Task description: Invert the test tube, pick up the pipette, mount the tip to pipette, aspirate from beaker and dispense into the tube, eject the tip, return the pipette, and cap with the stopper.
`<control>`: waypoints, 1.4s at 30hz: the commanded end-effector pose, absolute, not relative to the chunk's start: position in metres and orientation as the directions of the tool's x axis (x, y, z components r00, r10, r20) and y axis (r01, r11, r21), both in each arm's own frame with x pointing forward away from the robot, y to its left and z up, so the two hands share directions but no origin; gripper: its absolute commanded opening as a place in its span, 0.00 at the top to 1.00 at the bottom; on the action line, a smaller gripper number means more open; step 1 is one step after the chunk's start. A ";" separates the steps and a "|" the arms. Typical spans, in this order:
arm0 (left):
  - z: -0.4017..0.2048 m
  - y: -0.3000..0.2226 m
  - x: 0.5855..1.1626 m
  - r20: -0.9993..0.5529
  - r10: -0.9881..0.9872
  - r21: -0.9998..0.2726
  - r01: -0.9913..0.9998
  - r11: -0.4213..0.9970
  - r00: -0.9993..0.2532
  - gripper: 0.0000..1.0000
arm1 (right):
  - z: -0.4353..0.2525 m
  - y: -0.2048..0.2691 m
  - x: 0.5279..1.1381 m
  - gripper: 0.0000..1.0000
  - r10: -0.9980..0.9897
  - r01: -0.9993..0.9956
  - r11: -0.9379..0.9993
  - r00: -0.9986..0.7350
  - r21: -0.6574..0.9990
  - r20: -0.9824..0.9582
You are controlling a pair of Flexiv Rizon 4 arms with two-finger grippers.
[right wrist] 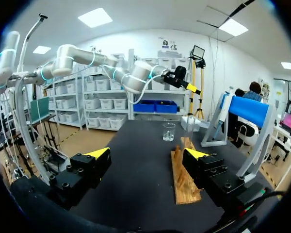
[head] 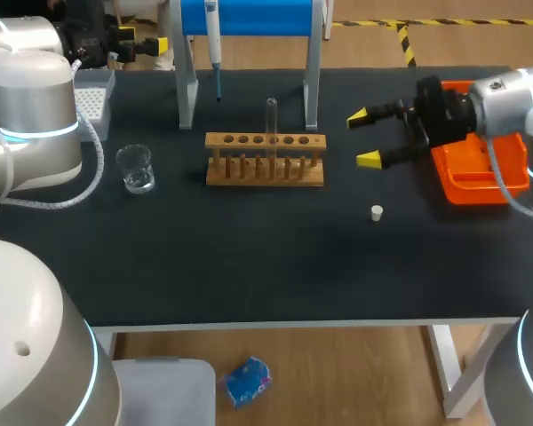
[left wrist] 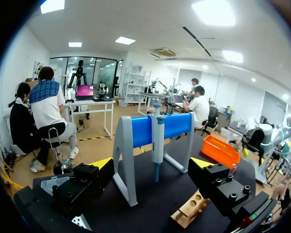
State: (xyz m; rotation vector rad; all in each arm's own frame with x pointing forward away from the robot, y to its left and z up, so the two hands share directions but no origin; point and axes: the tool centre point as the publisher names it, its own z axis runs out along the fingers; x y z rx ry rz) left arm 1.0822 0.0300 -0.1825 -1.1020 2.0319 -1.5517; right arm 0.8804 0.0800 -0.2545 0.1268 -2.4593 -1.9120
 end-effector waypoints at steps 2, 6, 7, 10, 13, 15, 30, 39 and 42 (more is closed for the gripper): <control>-0.182 0.030 1.083 0.172 -0.755 -0.926 -0.365 0.095 -0.633 0.00 | -0.257 0.085 0.881 0.00 -0.056 -0.077 0.239 -0.996 0.968 -0.065; -0.182 0.030 1.083 0.172 -0.755 -0.926 -0.365 0.095 -0.633 0.00 | -0.257 0.086 0.881 0.00 -0.053 -0.067 0.234 -0.997 0.970 -0.057; -0.182 0.030 1.083 0.172 -0.755 -0.926 -0.365 0.095 -0.633 0.00 | -0.257 0.086 0.881 0.00 -0.053 -0.067 0.234 -0.997 0.970 -0.057; -0.176 0.025 1.075 0.171 -0.739 -0.928 -0.358 0.100 -0.651 0.00 | -0.257 0.086 0.881 0.00 -0.053 -0.067 0.234 -0.997 0.970 -0.057; -0.161 0.000 1.041 0.142 -0.692 -0.932 -0.330 0.147 -0.708 0.00 | -0.257 0.086 0.881 0.00 -0.053 -0.067 0.234 -0.997 0.970 -0.057; -0.157 -0.017 1.018 0.142 -0.674 -0.933 -0.326 0.155 -0.725 0.00 | -0.257 0.086 0.881 0.00 -0.053 -0.067 0.234 -0.997 0.970 -0.057; -0.175 -0.069 0.957 0.155 -0.553 -0.904 -0.344 0.255 -0.818 0.00 | -0.257 0.086 0.881 0.00 -0.053 -0.067 0.234 -0.997 0.970 -0.057; -0.175 -0.069 0.957 0.155 -0.553 -0.904 -0.344 0.255 -0.818 0.00 | -0.257 0.086 0.881 0.00 -0.053 -0.067 0.234 -0.997 0.970 -0.057; -0.192 -0.082 0.944 0.163 -0.533 -0.918 -0.326 0.226 -0.830 0.00 | -0.257 0.086 0.881 0.00 -0.053 -0.067 0.234 -0.997 0.970 -0.057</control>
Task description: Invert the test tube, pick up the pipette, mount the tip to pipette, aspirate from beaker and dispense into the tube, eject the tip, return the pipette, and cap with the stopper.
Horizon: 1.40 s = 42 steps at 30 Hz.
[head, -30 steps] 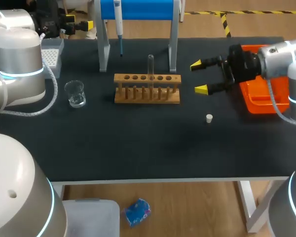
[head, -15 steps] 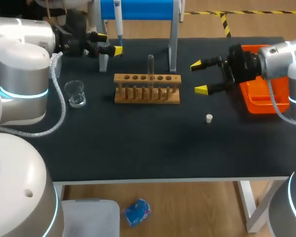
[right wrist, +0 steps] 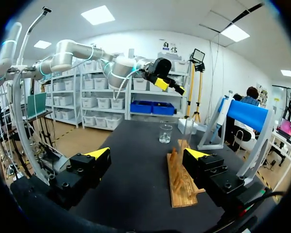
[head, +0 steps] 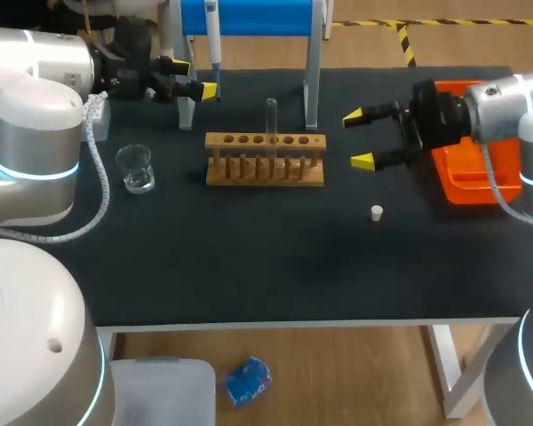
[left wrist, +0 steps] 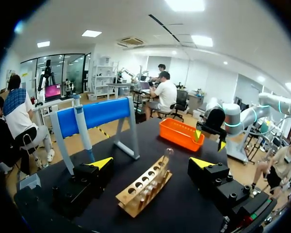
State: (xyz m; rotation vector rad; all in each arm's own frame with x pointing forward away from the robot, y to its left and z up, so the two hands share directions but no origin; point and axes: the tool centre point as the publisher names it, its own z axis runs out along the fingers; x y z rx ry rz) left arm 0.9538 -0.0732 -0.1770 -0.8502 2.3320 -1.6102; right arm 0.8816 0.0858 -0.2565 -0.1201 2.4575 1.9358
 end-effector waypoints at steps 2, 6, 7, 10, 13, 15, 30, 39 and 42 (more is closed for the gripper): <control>-0.205 -0.092 0.930 0.162 -0.528 -0.918 -0.324 0.230 -0.834 0.00 | -0.257 0.086 0.881 0.00 -0.053 -0.067 0.234 -0.997 0.970 -0.057; -0.227 -0.107 0.904 0.153 -0.532 -0.930 -0.303 0.207 -0.833 0.00 | -0.257 0.086 0.881 0.00 -0.053 -0.067 0.234 -0.997 0.970 -0.057; -0.233 -0.110 0.899 0.150 -0.531 -0.932 -0.298 0.205 -0.834 0.00 | -0.257 0.086 0.881 0.00 -0.053 -0.067 0.234 -0.997 0.970 -0.057; -0.248 -0.108 0.894 0.160 -0.557 -0.935 -0.306 0.180 -0.815 0.00 | -0.257 0.086 0.881 0.00 -0.053 -0.067 0.234 -0.997 0.970 -0.057; -0.251 -0.105 0.890 0.151 -0.577 -0.943 -0.292 0.160 -0.803 0.00 | -0.257 0.086 0.881 0.00 -0.053 -0.067 0.234 -0.997 0.970 -0.057; -0.250 -0.103 0.891 0.145 -0.583 -0.945 -0.286 0.157 -0.799 0.00 | -0.257 0.086 0.881 0.00 -0.053 -0.067 0.234 -0.997 0.970 -0.057; -0.250 -0.103 0.904 0.058 -0.526 -0.937 -0.228 0.263 -0.848 0.00 | -0.257 0.086 0.881 0.00 -0.053 -0.067 0.234 -0.997 0.970 -0.057; -0.250 -0.103 0.904 0.055 -0.521 -0.938 -0.223 0.266 -0.852 0.00 | -0.253 0.088 0.887 0.00 -0.070 -0.068 0.255 -0.996 0.965 -0.052; -0.250 -0.103 0.904 0.055 -0.521 -0.938 -0.223 0.266 -0.852 0.00 | -0.254 0.100 0.895 0.00 -0.095 -0.045 0.275 -0.995 0.960 -0.020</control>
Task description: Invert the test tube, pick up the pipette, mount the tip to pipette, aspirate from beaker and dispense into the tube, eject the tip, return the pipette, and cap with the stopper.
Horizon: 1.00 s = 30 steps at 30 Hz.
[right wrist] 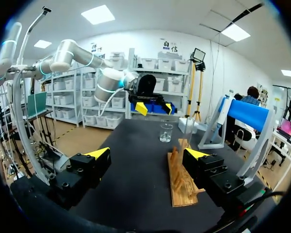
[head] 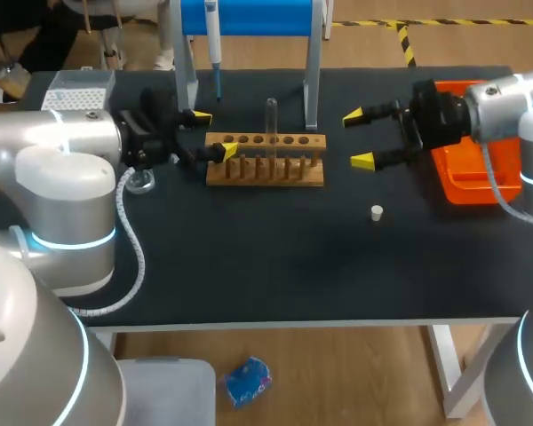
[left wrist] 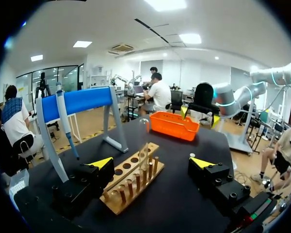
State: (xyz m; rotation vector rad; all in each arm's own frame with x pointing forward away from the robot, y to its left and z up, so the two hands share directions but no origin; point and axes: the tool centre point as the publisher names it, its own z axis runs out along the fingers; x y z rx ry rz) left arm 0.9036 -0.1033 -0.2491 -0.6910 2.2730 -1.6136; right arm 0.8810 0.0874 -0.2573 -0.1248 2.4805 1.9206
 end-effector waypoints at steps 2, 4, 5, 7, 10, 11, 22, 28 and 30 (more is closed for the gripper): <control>-0.250 -0.103 0.904 0.055 -0.521 -0.938 -0.223 0.266 -0.852 0.00 | -0.253 0.111 0.900 0.00 -0.120 -0.031 0.271 -0.993 0.962 0.002; -0.250 -0.103 0.904 0.055 -0.521 -0.938 -0.223 0.266 -0.852 0.00 | -0.253 0.123 0.907 0.00 -0.135 -0.013 0.243 -0.991 0.970 0.020; -0.250 -0.103 0.904 0.055 -0.521 -0.938 -0.223 0.266 -0.852 0.00 | -0.253 0.130 0.911 0.00 -0.152 -0.020 0.231 -0.988 0.973 0.016; -0.250 -0.103 0.904 0.055 -0.521 -0.938 -0.223 0.266 -0.852 0.00 | -0.254 0.140 0.919 0.00 -0.161 -0.020 0.214 -0.987 0.977 0.015; -0.250 -0.103 0.904 0.055 -0.521 -0.938 -0.223 0.266 -0.852 0.00 | -0.256 0.155 0.932 0.00 -0.181 -0.027 0.186 -0.983 0.982 0.007; -0.250 -0.103 0.904 0.055 -0.521 -0.938 -0.223 0.266 -0.852 0.00 | -0.256 0.159 0.936 0.00 -0.186 -0.029 0.177 -0.982 0.984 0.004; -0.250 -0.103 0.904 0.055 -0.521 -0.938 -0.223 0.266 -0.852 0.00 | -0.270 0.189 0.968 0.00 -0.221 -0.048 0.111 -0.975 0.993 -0.022; -0.250 -0.103 0.904 0.055 -0.521 -0.938 -0.223 0.266 -0.852 0.00 | -0.274 0.199 0.976 0.00 -0.238 -0.038 0.073 -0.971 0.997 -0.020; -0.250 -0.103 0.904 0.055 -0.521 -0.938 -0.223 0.266 -0.852 0.00 | -0.276 0.202 0.977 0.00 -0.240 -0.034 0.067 -0.971 0.997 -0.017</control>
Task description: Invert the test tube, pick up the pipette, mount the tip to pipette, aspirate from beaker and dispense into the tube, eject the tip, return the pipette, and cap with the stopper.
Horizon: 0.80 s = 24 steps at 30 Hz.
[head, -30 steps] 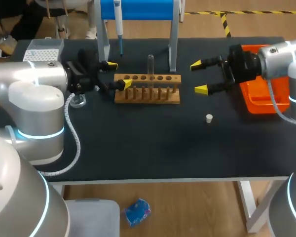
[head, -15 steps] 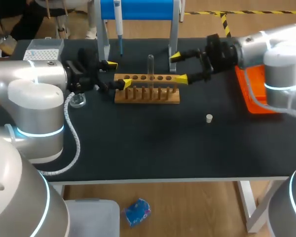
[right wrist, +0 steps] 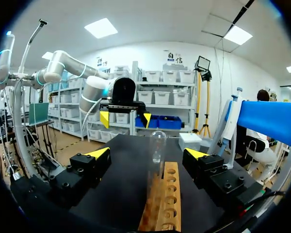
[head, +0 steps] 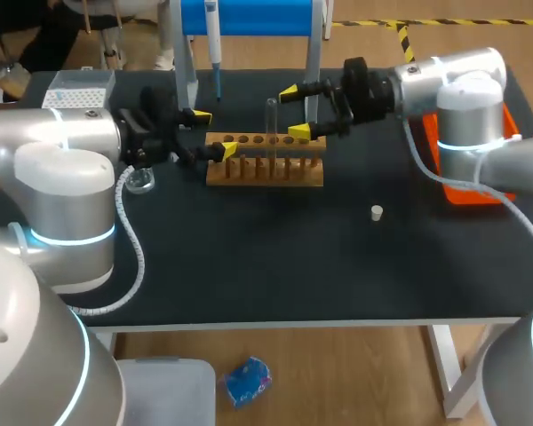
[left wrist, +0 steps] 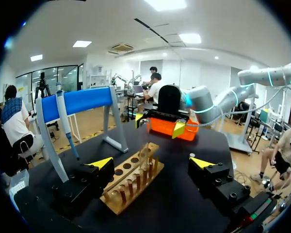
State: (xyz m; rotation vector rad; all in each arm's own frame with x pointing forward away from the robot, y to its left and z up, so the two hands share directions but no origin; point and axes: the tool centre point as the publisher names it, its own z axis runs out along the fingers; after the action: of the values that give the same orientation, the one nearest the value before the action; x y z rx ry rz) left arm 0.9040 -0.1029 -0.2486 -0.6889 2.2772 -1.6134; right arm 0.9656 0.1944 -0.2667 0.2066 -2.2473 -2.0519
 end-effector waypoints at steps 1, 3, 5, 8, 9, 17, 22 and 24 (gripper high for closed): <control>-0.250 -0.103 0.904 0.055 -0.521 -0.938 -0.223 0.266 -0.852 0.00 | -0.277 0.204 0.978 0.00 -0.239 -0.028 0.069 -0.971 0.997 -0.011; -0.250 -0.103 0.904 0.055 -0.521 -0.938 -0.223 0.266 -0.852 0.00 | -0.279 0.208 0.978 0.00 -0.237 -0.021 0.065 -0.972 0.998 -0.005; -0.250 -0.103 0.904 0.055 -0.521 -0.938 -0.223 0.266 -0.852 0.00 | -0.281 0.212 0.977 0.00 -0.229 -0.006 0.056 -0.973 0.998 0.007; -0.250 -0.103 0.904 0.055 -0.521 -0.938 -0.223 0.266 -0.852 0.00 | -0.283 0.218 0.975 0.00 -0.220 -0.002 0.058 -0.975 0.998 0.010; -0.250 -0.103 0.904 0.055 -0.521 -0.938 -0.223 0.266 -0.852 0.00 | -0.284 0.220 0.974 0.00 -0.220 0.000 0.056 -0.976 0.998 0.012; -0.250 -0.103 0.904 0.055 -0.521 -0.938 -0.223 0.266 -0.852 0.00 | -0.288 0.230 0.976 0.00 -0.185 0.020 0.029 -0.982 0.999 0.025; -0.250 -0.103 0.904 0.055 -0.521 -0.938 -0.223 0.266 -0.852 0.00 | -0.284 0.231 0.979 0.05 -0.163 0.024 0.015 -0.986 1.000 0.026; -0.250 -0.103 0.904 0.055 -0.521 -0.938 -0.223 0.266 -0.852 0.00 | -0.285 0.232 0.979 0.21 -0.157 0.025 0.019 -0.987 1.000 0.027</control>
State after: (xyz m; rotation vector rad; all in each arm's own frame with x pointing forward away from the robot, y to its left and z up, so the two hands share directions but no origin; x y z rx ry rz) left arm 0.9043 -0.1028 -0.2490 -0.6885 2.2763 -1.6152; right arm 0.9800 0.2304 -0.2842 0.1443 -2.1387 -2.1100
